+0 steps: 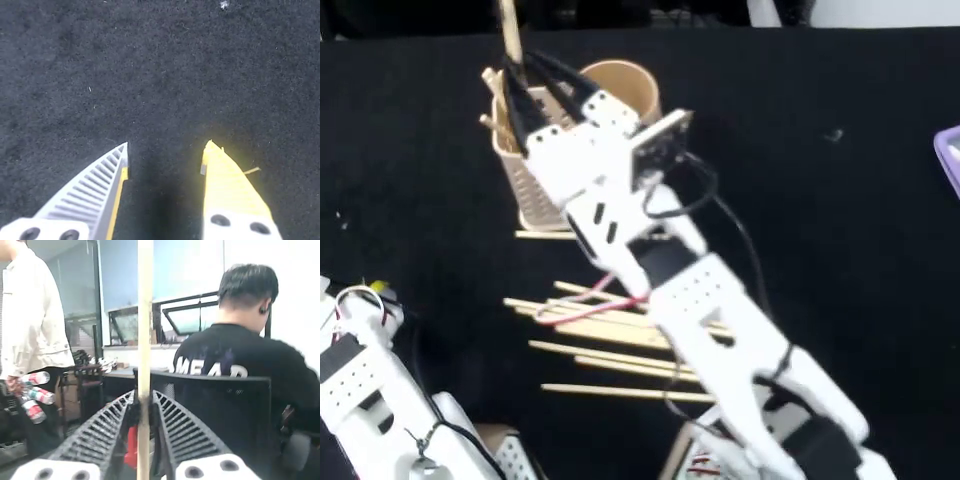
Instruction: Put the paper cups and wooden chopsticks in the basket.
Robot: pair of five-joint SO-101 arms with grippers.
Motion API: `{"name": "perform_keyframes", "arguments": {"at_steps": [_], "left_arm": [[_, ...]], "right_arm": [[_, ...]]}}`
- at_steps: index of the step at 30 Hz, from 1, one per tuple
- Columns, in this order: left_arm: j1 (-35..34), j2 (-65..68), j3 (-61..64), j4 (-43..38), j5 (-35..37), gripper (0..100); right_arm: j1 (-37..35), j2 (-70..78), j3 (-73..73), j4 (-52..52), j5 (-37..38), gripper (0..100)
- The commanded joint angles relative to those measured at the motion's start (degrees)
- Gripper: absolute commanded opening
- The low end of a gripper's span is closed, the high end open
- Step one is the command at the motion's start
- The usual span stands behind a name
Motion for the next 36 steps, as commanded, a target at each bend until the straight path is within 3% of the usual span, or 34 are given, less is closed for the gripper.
{"name": "perform_keyframes", "arguments": {"at_steps": [1,10,15,25,29,36], "left_arm": [[0.04,-0.97,-2.68,-0.79,0.35,24],[0.04,-0.97,-2.68,-0.88,0.35,24],[0.04,-0.97,-2.68,-0.88,0.35,24],[0.04,-0.97,-2.68,-0.97,0.35,24],[0.04,-0.97,-2.68,-0.97,0.35,24],[0.13,-0.97,-2.68,-0.97,0.35,24]], "right_arm": [[1.85,5.23,-5.85,-5.10,5.80,1.2],[1.93,12.18,-7.25,-9.67,9.49,1.6],[1.67,10.86,-3.21,-9.58,9.14,14.7],[1.76,-11.47,13.32,-8.35,9.41,9.0],[-0.26,-29.49,26.68,10.81,9.32,9.3],[0.18,-54.99,33.27,72.18,9.49,9.3]]}}
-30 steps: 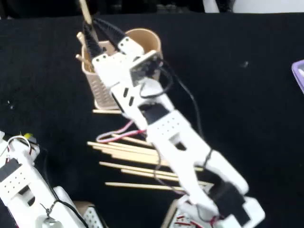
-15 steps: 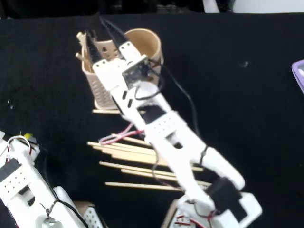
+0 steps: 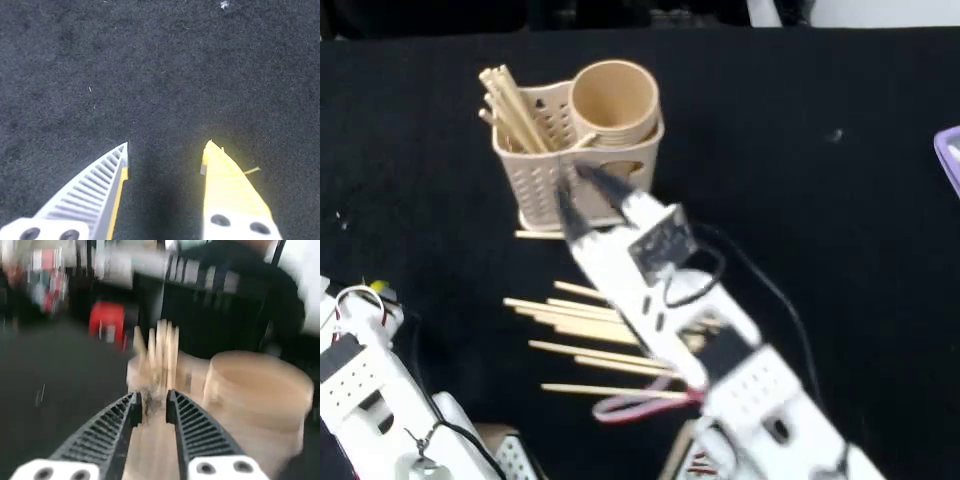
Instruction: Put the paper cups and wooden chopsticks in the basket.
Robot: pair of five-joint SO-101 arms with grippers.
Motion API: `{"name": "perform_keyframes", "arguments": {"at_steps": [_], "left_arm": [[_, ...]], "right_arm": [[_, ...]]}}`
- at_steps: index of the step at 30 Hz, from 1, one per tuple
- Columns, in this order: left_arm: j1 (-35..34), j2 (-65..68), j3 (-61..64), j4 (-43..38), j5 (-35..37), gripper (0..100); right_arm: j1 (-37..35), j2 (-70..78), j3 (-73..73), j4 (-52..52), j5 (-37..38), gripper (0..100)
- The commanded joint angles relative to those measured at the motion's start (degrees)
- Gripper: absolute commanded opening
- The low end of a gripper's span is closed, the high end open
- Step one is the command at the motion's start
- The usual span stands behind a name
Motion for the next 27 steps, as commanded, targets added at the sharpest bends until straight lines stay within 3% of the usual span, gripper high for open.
{"name": "perform_keyframes", "arguments": {"at_steps": [1,5,10,20,27], "left_arm": [[0.13,-0.97,-2.68,-0.97,0.35,24],[0.13,-0.97,-2.68,-1.05,0.35,24],[0.13,-0.97,-2.68,-0.97,0.35,24],[0.13,-0.88,-2.59,-1.05,0.35,24],[0.13,-0.88,-2.59,-0.97,0.35,24]], "right_arm": [[1.76,-12.70,0.04,34.81,0.62,9.3],[5.10,-18.86,3.47,44.31,2.37,10.7],[5.63,-15.69,9.80,45.80,10.11,21.8],[7.12,7.78,6.02,43.87,23.56,15.2],[7.21,19.91,0.22,43.69,27.43,15.2]]}}
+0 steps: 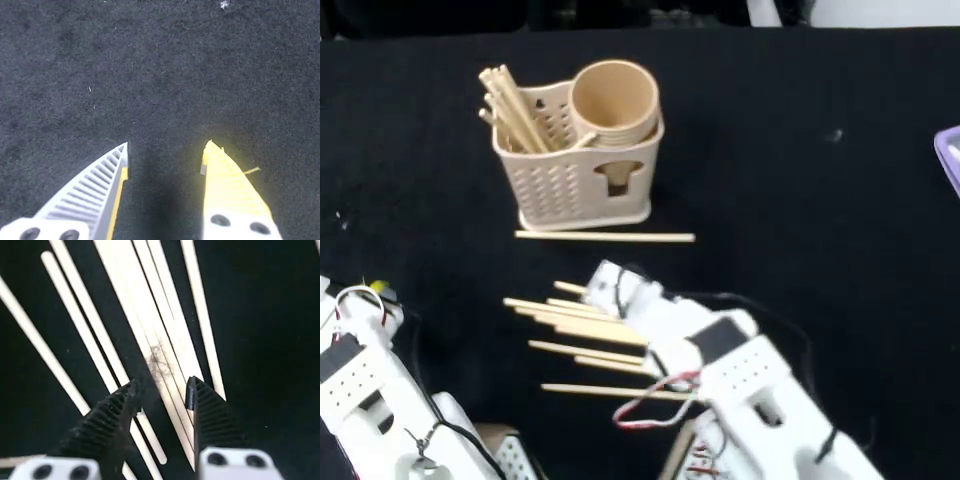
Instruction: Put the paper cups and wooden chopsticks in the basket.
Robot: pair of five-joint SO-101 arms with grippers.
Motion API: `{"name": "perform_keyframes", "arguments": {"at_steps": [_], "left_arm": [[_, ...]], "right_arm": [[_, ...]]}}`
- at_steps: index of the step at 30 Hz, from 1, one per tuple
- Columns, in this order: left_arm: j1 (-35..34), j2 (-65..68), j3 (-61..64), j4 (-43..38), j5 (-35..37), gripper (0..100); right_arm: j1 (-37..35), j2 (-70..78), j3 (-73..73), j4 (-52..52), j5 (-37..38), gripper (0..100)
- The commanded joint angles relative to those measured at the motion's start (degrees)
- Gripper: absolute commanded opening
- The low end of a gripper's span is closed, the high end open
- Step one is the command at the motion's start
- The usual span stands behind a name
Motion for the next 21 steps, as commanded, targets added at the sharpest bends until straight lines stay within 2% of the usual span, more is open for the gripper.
{"name": "perform_keyframes", "arguments": {"at_steps": [1,8,15,19,21], "left_arm": [[0.13,-0.88,-2.59,-0.88,0.26,24],[0.13,-0.88,-2.59,-0.79,0.26,24],[0.13,-0.88,-2.59,-0.97,0.26,24],[0.13,-0.88,-2.59,-0.97,0.26,24],[0.13,-0.88,-2.59,-0.97,0.26,24]], "right_arm": [[1.32,4.79,-4.70,-2.02,2.37,15.2],[10.02,13.85,-5.05,-11.87,10.90,15.2],[10.81,18.95,-5.14,-12.04,12.75,14.3],[10.81,18.95,-7.78,-11.60,13.01,0.5],[11.16,18.95,-9.63,-10.11,12.92,2.4]]}}
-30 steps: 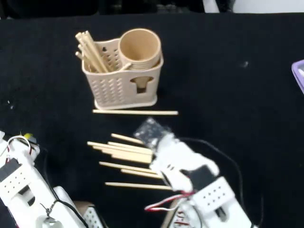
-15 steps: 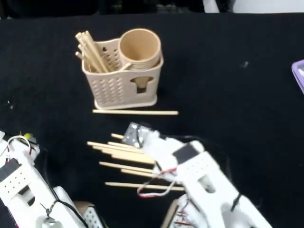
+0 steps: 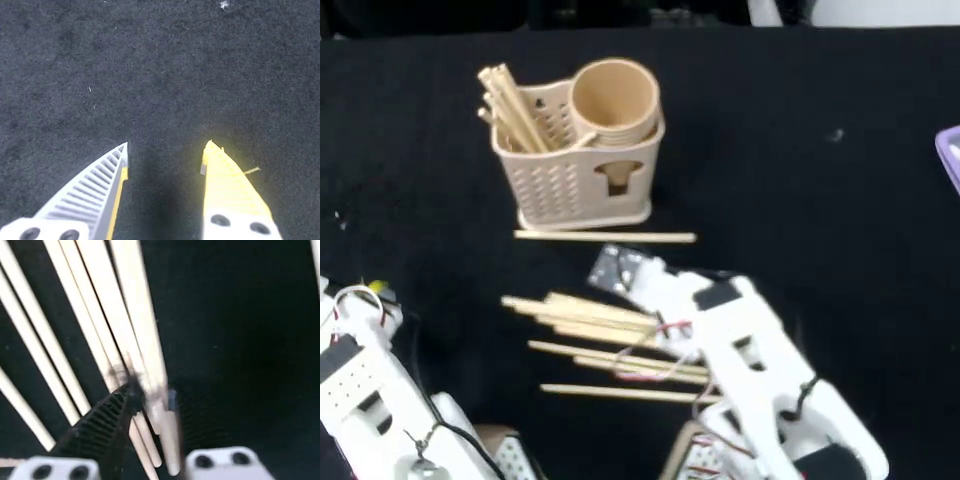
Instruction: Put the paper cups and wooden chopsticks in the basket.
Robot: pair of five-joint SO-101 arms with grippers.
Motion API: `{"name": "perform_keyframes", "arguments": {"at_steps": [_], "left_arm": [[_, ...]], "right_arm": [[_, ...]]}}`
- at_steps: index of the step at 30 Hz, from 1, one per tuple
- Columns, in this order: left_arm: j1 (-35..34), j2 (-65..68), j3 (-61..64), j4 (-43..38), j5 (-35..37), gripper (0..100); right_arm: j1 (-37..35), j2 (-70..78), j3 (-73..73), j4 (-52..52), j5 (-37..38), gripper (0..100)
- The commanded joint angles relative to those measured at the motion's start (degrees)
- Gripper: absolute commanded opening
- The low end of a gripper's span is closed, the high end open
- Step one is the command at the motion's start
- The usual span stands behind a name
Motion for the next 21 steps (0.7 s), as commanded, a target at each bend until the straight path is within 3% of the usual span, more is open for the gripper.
{"name": "perform_keyframes", "arguments": {"at_steps": [1,6,11,21], "left_arm": [[0.13,-0.88,-2.59,-0.97,0.26,24],[0.13,-0.79,-2.59,-1.05,0.26,24],[0.13,-0.79,-2.59,-1.05,0.26,24],[0.13,-0.79,-2.59,-0.97,0.26,24]], "right_arm": [[2.02,0.22,-4.97,2.37,0.70,1.3],[2.29,-2.95,-9.45,9.93,0.70,1.1],[4.84,-5.58,-9.71,10.46,1.93,1.1],[19.78,-5.67,-7.52,10.73,18.11,2.7]]}}
